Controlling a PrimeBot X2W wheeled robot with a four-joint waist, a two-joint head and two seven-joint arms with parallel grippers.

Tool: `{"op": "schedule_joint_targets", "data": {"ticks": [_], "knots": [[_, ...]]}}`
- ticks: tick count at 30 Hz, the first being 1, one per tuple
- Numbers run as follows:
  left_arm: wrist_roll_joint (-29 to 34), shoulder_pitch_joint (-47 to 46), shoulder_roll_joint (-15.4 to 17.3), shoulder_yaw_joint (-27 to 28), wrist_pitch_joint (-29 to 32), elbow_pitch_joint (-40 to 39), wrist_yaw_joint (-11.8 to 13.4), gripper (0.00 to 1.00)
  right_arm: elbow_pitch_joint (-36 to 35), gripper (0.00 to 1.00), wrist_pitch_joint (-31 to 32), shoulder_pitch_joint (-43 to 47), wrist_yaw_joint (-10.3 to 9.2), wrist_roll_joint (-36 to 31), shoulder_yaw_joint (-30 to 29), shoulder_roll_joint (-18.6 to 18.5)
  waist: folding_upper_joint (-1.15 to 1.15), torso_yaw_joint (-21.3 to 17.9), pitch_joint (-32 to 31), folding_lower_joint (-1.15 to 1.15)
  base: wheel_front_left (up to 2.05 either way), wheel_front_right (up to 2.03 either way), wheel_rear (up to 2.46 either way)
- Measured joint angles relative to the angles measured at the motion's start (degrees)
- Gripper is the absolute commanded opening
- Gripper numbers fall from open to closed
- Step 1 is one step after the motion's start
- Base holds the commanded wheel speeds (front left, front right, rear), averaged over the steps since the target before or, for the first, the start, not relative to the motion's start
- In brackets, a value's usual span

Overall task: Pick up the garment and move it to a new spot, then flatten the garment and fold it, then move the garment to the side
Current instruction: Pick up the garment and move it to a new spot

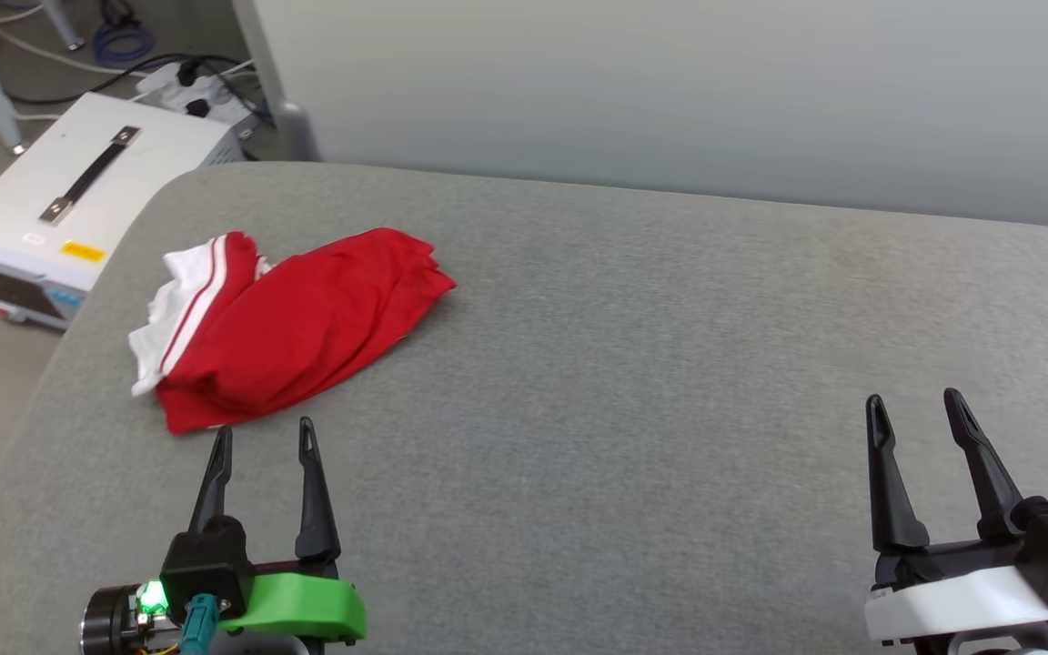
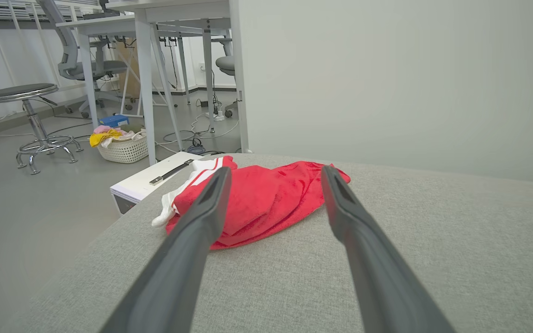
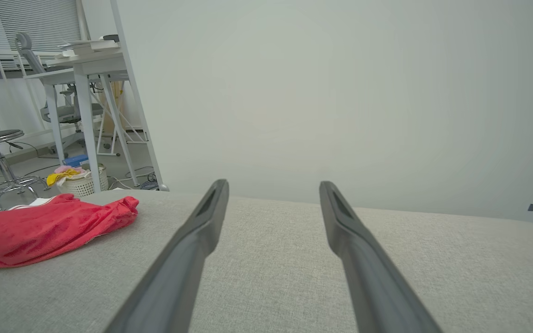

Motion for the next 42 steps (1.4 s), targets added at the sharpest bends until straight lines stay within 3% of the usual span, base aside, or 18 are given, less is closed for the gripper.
{"op": "schedule_joint_targets", "data": {"ticks": [15,25,34,42], "knots": [[-1.48,-0.08,-0.01,1.4,0.01,0.22,0.45,1.0,0.44,1.0,-0.01,-0.21,0.0,-1.21,0.97,0.04,0.0,10.76,1.61,0.0,0.0,0.0,0.0],[-2.27,-0.04,-0.01,2.02,0.0,0.29,0.56,1.0,0.62,1.0,-0.01,-0.21,0.01,-1.74,1.1,0.05,0.0,15.79,2.21,0.0,0.0,0.0,0.0],[-2.52,-0.05,-0.01,2.74,0.01,0.9,0.41,1.0,0.89,1.0,-0.01,-0.21,0.0,-1.76,1.8,0.05,0.0,15.68,2.2,0.0,0.0,0.0,0.0],[-2.41,-9.55,0.76,6.69,0.0,3.46,-5.08,1.0,0.67,1.0,-0.01,-2.24,0.01,-3.75,2.87,0.08,0.0,13.12,3.93,0.0,0.0,0.0,0.0]]}}
